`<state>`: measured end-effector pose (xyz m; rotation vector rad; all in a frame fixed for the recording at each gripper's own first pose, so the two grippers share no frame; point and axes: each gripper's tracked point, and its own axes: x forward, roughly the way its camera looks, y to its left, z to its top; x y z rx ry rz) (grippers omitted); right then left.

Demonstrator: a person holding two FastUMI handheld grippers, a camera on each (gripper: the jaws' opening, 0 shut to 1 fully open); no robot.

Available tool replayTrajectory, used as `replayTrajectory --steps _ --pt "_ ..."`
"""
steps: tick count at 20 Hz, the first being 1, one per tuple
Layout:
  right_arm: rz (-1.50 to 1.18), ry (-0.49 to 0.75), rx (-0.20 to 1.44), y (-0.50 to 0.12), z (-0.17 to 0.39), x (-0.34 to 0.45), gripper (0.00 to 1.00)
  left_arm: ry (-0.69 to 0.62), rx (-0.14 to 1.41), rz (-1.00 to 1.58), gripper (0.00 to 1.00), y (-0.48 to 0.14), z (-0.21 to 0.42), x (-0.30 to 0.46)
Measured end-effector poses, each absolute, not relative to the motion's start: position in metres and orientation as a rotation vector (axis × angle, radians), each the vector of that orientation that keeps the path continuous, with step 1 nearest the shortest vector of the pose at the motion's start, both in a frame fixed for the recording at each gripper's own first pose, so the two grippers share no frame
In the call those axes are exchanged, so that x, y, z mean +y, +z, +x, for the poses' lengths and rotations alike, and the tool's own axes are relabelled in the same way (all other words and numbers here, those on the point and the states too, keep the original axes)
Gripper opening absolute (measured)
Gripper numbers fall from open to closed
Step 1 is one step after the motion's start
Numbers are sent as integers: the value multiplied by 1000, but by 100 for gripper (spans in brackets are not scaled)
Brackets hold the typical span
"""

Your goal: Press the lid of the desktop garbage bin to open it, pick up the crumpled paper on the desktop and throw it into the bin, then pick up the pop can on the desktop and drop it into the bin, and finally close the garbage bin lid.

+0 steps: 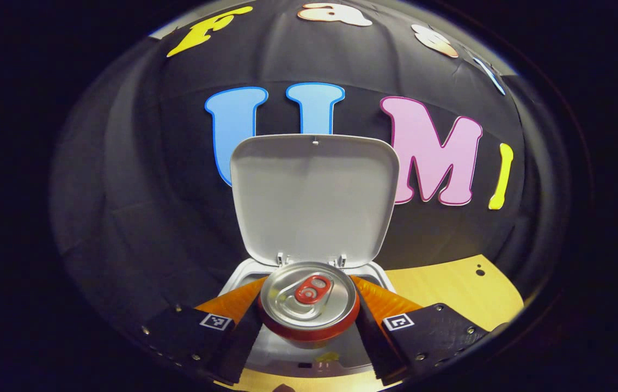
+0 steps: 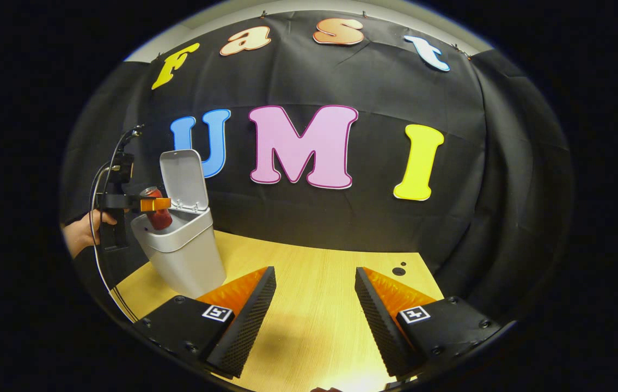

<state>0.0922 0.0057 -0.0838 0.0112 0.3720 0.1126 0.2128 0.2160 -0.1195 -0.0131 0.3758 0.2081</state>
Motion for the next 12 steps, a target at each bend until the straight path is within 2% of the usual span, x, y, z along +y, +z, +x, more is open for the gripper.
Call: replayTrajectory --steps 4,8,12 --pt "18 118 376 -85 99 9 95 171 321 -15 86 -102 219 199" --pt "15 126 374 -86 100 12 95 155 340 -17 86 -108 220 193" --pt "12 121 380 -89 101 9 95 171 314 -3 86 -95 224 200"
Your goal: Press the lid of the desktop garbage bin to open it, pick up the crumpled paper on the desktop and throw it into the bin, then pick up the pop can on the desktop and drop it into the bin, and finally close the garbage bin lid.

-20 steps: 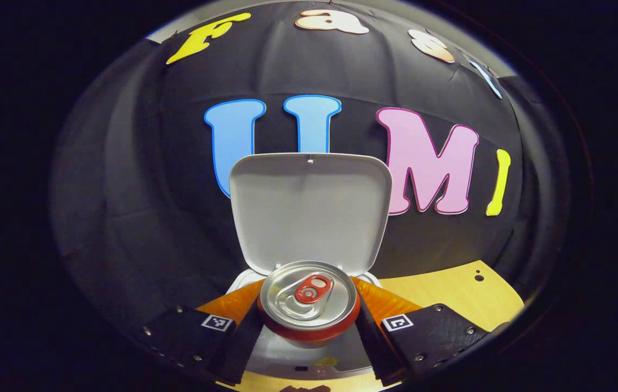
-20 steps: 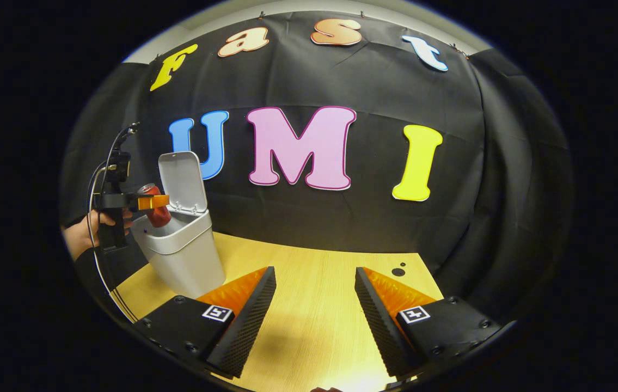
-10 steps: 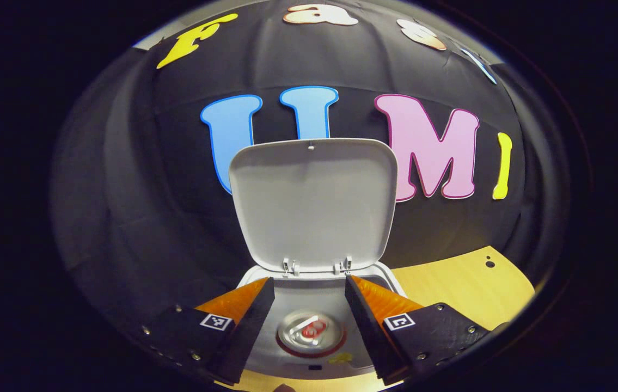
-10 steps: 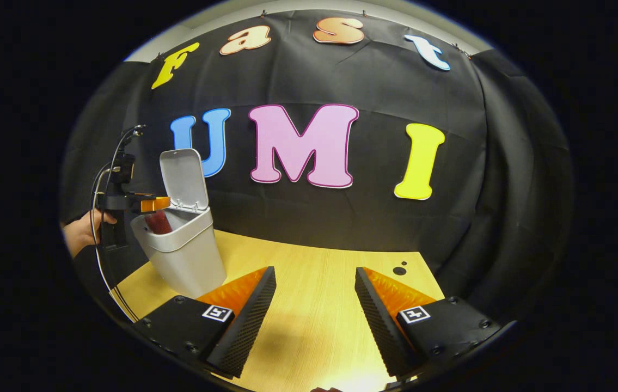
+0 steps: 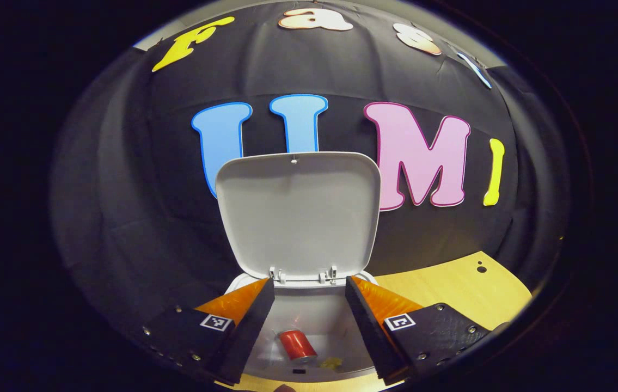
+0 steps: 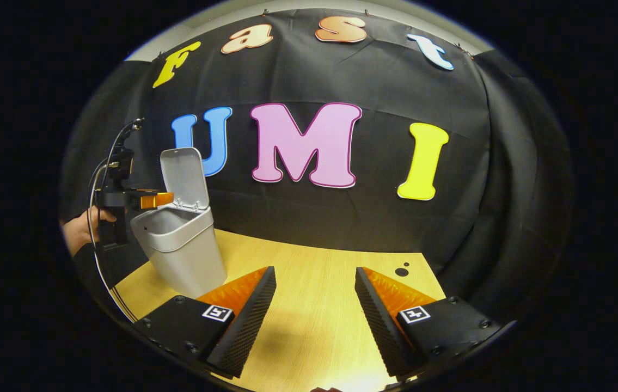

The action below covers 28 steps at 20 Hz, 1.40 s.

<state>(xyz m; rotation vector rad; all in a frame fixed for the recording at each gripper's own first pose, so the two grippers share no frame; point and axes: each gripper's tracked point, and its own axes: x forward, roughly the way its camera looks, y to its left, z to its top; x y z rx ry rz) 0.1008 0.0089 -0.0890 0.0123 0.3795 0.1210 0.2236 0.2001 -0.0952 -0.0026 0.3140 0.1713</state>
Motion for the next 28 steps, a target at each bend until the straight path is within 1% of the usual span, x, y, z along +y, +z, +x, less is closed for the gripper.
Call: replayTrajectory --steps 5,6,11,13,14,15,16,17,18,19,21,22,23,24,25,26,28 --pt "23 111 383 -92 103 3 95 183 218 -22 86 -46 234 207" --pt "24 111 385 -93 103 2 95 187 188 -28 84 -30 239 210" --pt "37 113 413 -106 105 -1 95 190 22 30 86 58 266 225" --pt "53 116 409 -106 106 -1 95 176 27 -2 85 68 281 229" --pt "57 117 405 -106 107 -1 95 184 47 -32 77 66 287 233" --pt "57 117 403 -106 108 -1 95 199 76 -46 73 61 296 241" --pt "57 117 403 -107 108 -1 95 217 90 -20 70 59 302 250" --pt "56 118 402 -107 108 -2 95 235 84 15 71 61 308 258" --pt "52 118 400 -106 107 -3 95 225 70 35 55 65 314 258" --pt "46 115 401 -106 106 -6 95 185 64 39 54 66 317 248" --pt "47 108 407 -108 107 -10 95 163 105 71 43 54 327 244" --pt "53 106 410 -109 107 -11 95 161 139 87 42 45 330 244" --pt "57 103 411 -109 107 -11 95 152 158 79 44 39 334 241" --pt "60 102 410 -109 107 -10 95 148 177 63 32 33 335 240" --pt "61 101 409 -109 107 -10 95 155 200 45 31 25 335 242" --pt "61 101 407 -109 107 -9 95 151 180 33 31 29 336 245" --pt "57 105 406 -109 107 -7 95 148 207 29 31 25 329 240"
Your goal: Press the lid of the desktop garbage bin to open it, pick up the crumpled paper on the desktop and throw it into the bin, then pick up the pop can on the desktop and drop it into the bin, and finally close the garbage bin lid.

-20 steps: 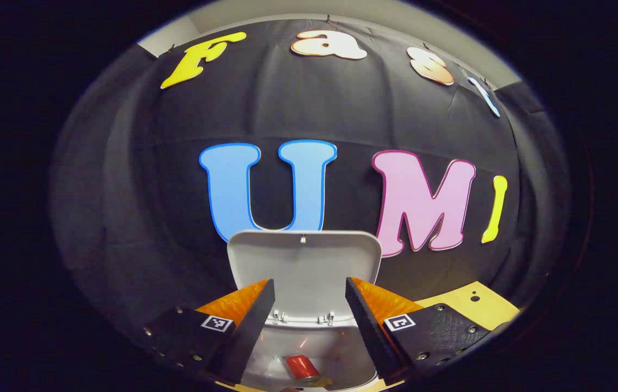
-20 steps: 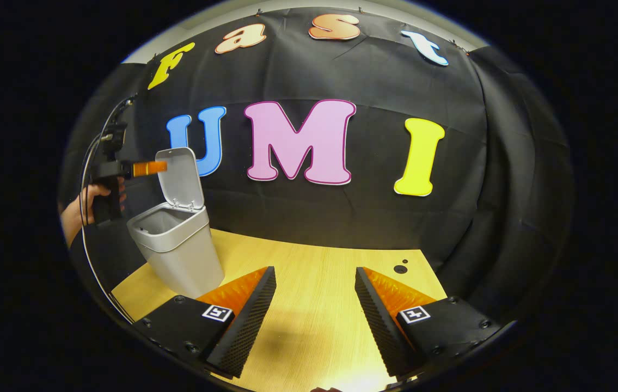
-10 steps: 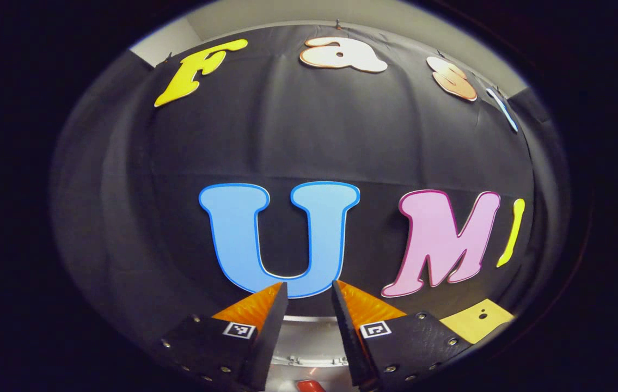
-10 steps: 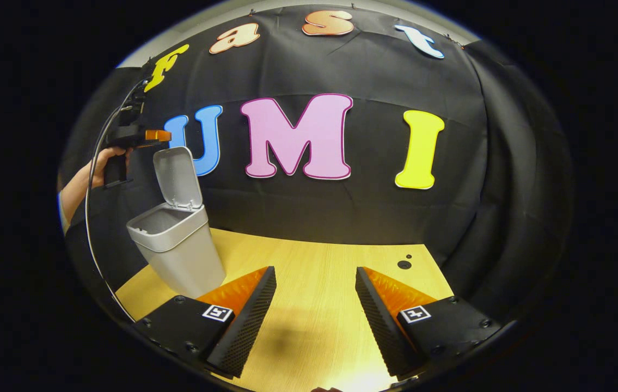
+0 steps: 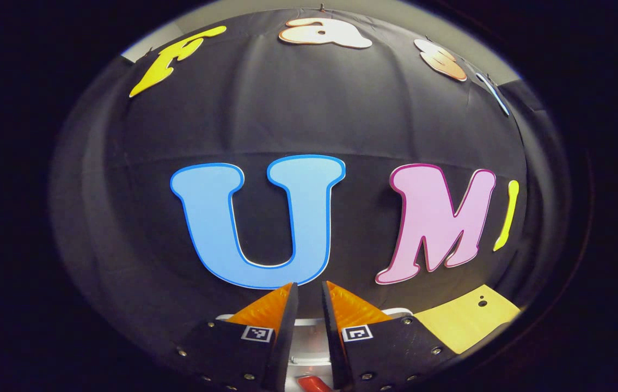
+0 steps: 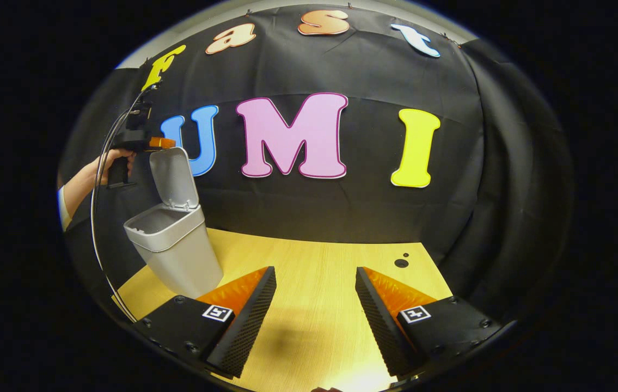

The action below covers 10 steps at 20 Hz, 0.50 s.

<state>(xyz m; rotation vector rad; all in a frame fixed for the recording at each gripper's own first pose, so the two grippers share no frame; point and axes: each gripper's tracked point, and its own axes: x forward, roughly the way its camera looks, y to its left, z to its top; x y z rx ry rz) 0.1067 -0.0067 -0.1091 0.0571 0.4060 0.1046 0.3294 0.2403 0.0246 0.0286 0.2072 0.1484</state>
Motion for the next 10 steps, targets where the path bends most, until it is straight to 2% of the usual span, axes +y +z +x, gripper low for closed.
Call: replayTrajectory --steps 5,6,10 --pt "61 110 413 -112 107 -1 95 133 272 -21 30 14 296 233" --pt "63 113 413 -112 107 1 95 129 283 -19 32 11 287 230" --pt "56 128 415 -112 109 10 95 133 258 -16 32 0 255 225"
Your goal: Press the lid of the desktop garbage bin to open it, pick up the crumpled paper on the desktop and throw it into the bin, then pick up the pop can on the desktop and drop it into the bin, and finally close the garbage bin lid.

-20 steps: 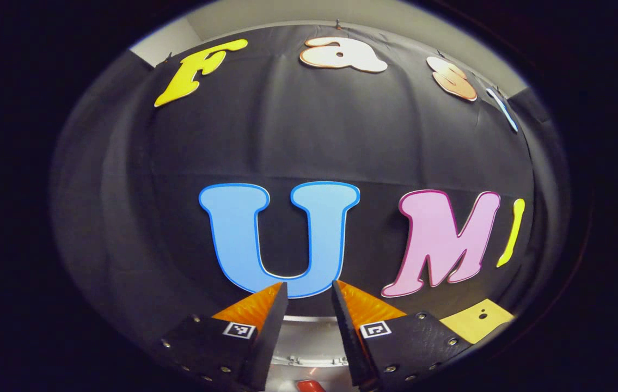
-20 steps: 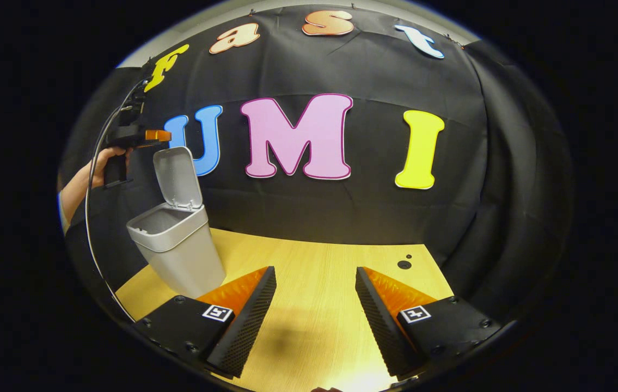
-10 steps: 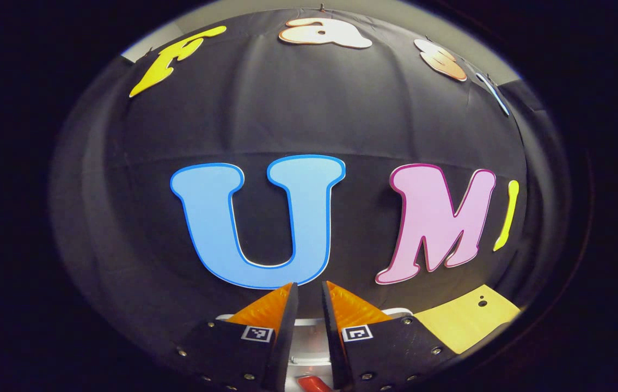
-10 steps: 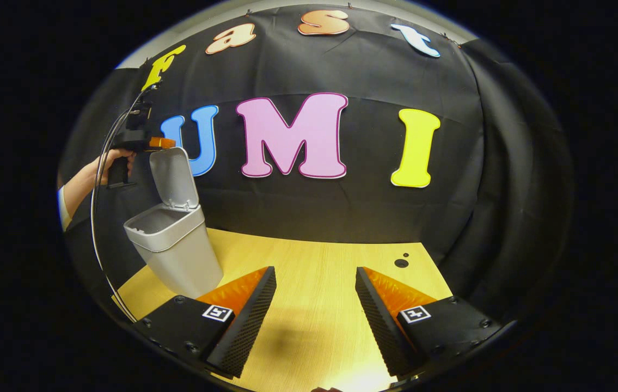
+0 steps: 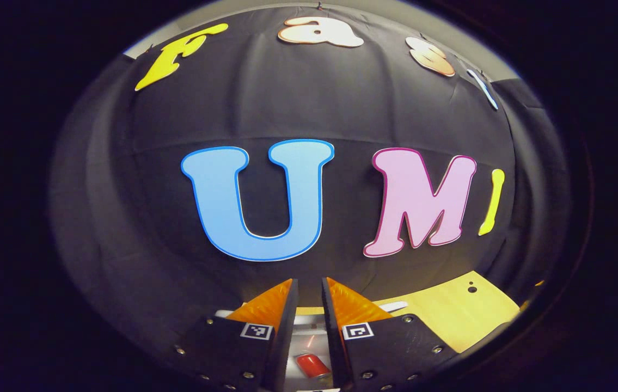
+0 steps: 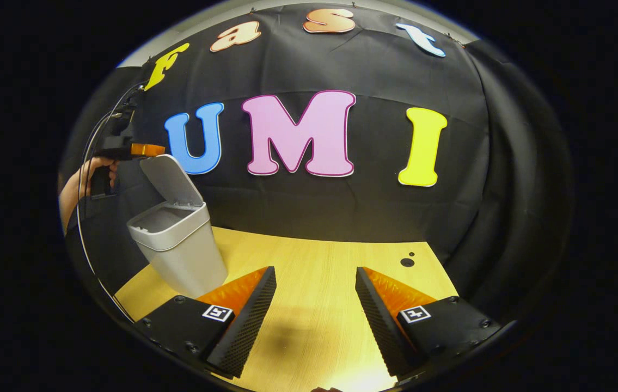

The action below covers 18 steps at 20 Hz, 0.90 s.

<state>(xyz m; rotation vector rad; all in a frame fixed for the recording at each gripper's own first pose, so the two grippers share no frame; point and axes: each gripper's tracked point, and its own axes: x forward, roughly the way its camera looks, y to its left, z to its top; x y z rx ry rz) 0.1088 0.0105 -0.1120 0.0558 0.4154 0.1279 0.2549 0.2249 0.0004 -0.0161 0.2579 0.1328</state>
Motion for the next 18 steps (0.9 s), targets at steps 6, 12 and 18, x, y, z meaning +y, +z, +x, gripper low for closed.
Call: replayTrajectory --steps 6,12,18 --pt "45 151 428 -115 108 23 95 112 236 -5 35 -32 215 208" --pt "34 154 442 -120 109 24 95 98 245 -6 65 -83 182 191" --pt "43 153 455 -124 109 24 95 112 348 15 67 -139 169 191"
